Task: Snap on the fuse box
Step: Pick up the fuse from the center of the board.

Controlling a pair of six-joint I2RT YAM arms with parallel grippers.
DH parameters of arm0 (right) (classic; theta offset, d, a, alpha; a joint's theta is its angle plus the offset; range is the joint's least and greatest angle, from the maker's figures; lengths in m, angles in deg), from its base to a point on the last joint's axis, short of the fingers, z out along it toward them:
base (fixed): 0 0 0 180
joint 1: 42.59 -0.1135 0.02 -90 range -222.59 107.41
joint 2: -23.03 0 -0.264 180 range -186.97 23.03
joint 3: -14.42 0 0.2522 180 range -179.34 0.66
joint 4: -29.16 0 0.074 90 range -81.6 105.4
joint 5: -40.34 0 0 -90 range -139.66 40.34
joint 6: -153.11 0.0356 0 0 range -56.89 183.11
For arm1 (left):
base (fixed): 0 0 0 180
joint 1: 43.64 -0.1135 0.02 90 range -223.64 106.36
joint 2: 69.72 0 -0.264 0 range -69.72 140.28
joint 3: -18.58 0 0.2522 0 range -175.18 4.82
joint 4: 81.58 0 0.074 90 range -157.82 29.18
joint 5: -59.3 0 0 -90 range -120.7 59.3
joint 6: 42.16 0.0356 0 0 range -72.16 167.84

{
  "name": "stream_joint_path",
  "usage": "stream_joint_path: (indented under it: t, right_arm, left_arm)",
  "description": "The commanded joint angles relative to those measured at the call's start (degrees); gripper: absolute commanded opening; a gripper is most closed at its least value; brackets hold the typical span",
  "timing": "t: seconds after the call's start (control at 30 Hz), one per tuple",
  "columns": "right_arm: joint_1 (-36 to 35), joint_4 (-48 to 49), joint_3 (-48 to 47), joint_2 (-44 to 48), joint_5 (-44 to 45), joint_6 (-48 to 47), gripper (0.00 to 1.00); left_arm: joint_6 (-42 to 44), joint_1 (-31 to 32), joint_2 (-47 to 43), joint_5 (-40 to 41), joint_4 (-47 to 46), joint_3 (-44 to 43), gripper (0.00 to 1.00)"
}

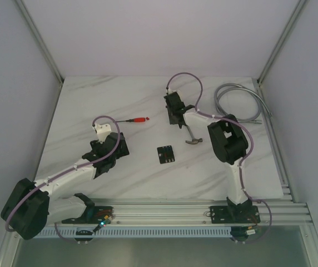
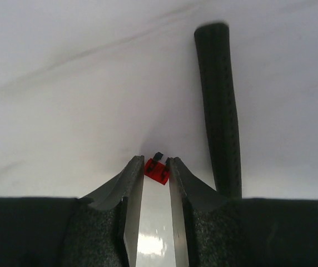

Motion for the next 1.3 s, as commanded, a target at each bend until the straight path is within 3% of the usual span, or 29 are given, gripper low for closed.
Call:
stream_joint_path:
  t: [0.0,0.33,0.67,1.27]
  right_arm:
    - [-0.7,-7.9,8.5,1.7,-3.5,-2.1,0.25]
    - [-0.7,-7.7,13.2,7.0,0.6,3.8,0.37]
    - [-0.5,-8.7,14.3,8.0,3.6,11.1,0.40]
    - [-0.1,-8.1,13.7,6.0,-1.7,8.6,0.33]
  left_arm:
    - [0.6,-0.4,-0.5,-0.6,-0.7,0.4,1.00]
    - [0.6,-0.4,-0.3,-1.0,-1.0,0.3,1.00]
    - [0.6,-0.4,-0.6,-1.1,-1.0,0.4,1.00]
    - [0.6,-0.4,-0.2,-1.5,-1.3,0.4,1.00]
